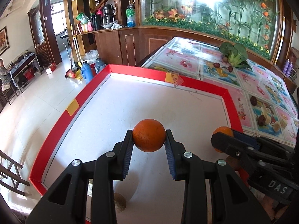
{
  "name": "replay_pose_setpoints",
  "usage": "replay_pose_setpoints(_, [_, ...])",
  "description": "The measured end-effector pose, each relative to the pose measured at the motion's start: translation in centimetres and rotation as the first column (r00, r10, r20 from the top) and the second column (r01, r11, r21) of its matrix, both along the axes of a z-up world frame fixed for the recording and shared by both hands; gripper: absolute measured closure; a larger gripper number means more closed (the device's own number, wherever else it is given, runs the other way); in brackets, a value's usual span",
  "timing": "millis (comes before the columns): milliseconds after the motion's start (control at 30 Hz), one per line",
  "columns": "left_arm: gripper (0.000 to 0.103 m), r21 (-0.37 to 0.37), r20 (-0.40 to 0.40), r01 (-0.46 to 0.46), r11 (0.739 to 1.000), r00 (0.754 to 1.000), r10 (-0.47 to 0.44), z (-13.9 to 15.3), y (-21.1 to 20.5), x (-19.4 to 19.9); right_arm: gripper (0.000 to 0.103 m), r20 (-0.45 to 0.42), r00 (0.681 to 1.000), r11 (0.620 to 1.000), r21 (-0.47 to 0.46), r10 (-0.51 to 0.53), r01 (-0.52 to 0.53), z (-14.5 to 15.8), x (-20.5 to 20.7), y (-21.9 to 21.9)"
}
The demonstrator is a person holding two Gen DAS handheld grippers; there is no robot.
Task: Organize fruits
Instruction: 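Carry both oranges over the tray and open both tools to drop them, then grasp a tan cube with the right tool while the left tool grasps another tan cube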
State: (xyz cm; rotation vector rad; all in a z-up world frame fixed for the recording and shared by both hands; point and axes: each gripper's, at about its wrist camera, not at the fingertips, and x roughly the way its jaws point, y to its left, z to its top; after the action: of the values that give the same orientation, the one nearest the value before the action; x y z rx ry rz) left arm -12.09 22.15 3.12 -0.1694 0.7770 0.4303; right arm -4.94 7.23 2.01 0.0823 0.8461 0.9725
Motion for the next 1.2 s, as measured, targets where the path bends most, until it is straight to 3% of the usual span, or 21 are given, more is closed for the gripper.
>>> replay_pose_setpoints(333, [0.066, 0.011, -0.051, -0.047, 0.999, 0.998, 0.048, -0.8, 0.2, 0.2, 0.071, -0.001, 1.000, 1.000, -0.025, 0.005, -0.005, 0.1, 0.0, 0.1])
replay_pose_setpoints(400, [0.061, 0.023, -0.050, -0.050, 0.998, 0.997, 0.051, -0.6, 0.0, 0.1, 0.064, -0.003, 1.000, 1.000, -0.020, 0.005, -0.005, 0.3, 0.1, -0.1])
replay_pose_setpoints(467, [0.049, 0.037, -0.045, -0.056, 0.998, 0.997, 0.058, -0.3, -0.2, 0.0, 0.061, -0.004, 1.000, 1.000, -0.005, 0.003, -0.003, 0.7, 0.1, -0.4])
replay_pose_setpoints(767, [0.027, 0.067, -0.034, -0.084, 0.994, 0.996, 0.086, 1.0, -1.2, -0.5, 0.056, 0.025, 0.997, 0.995, 0.069, -0.077, 0.075, 2.7, 1.9, -3.3])
replay_pose_setpoints(1033, [0.023, 0.117, -0.016, -0.015, 0.993, 1.000, 0.017, 3.0, -4.6, -0.2, 0.055, 0.044, 0.978, 0.975, 0.092, -0.205, 0.201, 4.0, 5.0, -9.6])
replay_pose_setpoints(1200, [0.023, 0.129, -0.009, 0.093, 0.987, 0.996, -0.092, 4.0, -8.3, 0.8, 0.055, 0.025, 0.957, 0.955, 0.083, -0.288, 0.285, 3.8, 7.2, -15.3])
